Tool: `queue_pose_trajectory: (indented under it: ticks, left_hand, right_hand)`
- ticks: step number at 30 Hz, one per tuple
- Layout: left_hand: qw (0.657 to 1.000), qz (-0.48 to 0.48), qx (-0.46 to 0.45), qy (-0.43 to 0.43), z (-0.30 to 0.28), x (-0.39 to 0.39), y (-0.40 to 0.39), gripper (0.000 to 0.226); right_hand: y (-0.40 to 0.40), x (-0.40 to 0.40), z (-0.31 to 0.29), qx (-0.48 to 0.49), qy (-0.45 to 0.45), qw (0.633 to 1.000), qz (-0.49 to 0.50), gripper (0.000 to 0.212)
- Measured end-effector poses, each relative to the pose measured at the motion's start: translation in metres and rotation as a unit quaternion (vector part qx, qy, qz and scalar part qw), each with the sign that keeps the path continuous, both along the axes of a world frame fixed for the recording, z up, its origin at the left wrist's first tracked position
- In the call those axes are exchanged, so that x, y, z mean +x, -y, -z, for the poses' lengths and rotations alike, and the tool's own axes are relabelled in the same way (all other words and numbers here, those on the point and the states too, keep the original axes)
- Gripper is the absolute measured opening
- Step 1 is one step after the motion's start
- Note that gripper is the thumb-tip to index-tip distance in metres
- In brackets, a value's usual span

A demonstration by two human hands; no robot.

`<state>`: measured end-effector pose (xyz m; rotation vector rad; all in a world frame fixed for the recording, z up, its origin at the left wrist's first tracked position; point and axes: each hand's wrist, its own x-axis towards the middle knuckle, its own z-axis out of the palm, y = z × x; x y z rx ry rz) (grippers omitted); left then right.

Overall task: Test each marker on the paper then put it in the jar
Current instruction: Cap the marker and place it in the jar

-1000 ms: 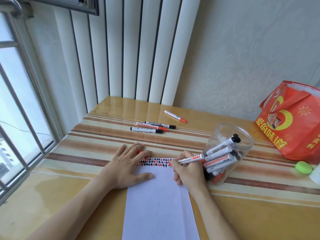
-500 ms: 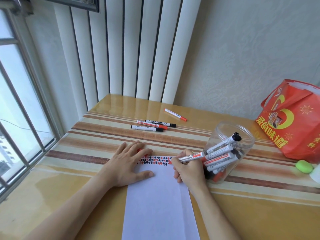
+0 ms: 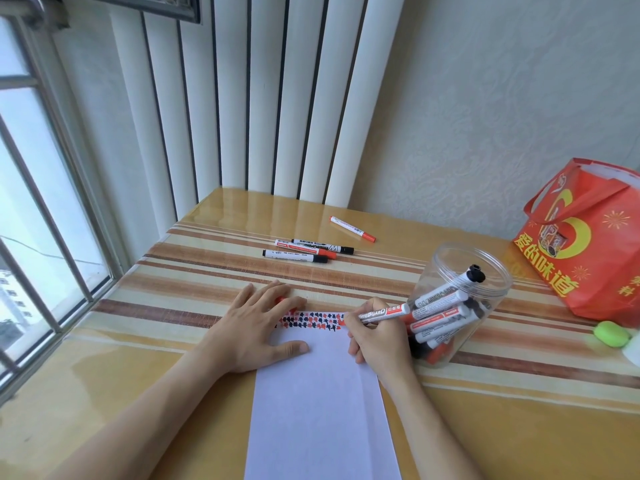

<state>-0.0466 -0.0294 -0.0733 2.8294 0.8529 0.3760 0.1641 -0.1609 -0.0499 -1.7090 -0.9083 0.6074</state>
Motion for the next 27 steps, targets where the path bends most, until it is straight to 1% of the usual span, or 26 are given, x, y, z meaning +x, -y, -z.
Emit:
queue_pose_trajectory:
  ticks: [7,10,13,16,18,20,23,27]
  left_hand:
    - [1.0,0.0,-0.001,-0.008,0.0,0.0,-0.001,0.076]
    - [1.0,0.001,-0.008,-0.001,0.0,0.001,-0.001,0.07]
    - [0.999,-0.005,-0.032,0.019,0.001,0.001,-0.002,0.061]
    - [0.998,-0.009,-0.037,0.049,0.002,0.001,-0.003,0.056]
    - [0.996,-0.008,-0.029,0.079,0.004,0.0,-0.004,0.051]
    - [0.995,-0.014,-0.025,0.099,0.006,-0.001,-0.005,0.049]
    - [0.991,-0.029,-0.024,0.125,0.009,0.0,-0.006,0.043]
    - [0.982,-0.044,-0.03,0.179,0.006,0.0,-0.006,0.016]
  right_hand:
    - [-0.001,0.0,0.0,-0.01,-0.001,1.0,0.003,0.011]
    - [0.0,0.0,0.0,-0.008,0.009,1.0,0.001,0.013]
    - [-0.002,0.001,0.001,-0.013,-0.001,1.0,0.001,0.013]
    - [-0.002,0.002,0.002,-0.014,-0.025,1.0,0.006,0.014]
    - [-0.001,0.001,0.001,0.002,-0.021,1.0,0.007,0.015]
    - [0.001,0.0,-0.001,0.04,-0.009,0.999,0.003,0.016]
    - [0.002,-0.002,-0.006,0.103,-0.019,0.994,-0.029,0.019]
    - [0.003,-0.01,-0.009,0.12,-0.064,0.984,-0.117,0.013]
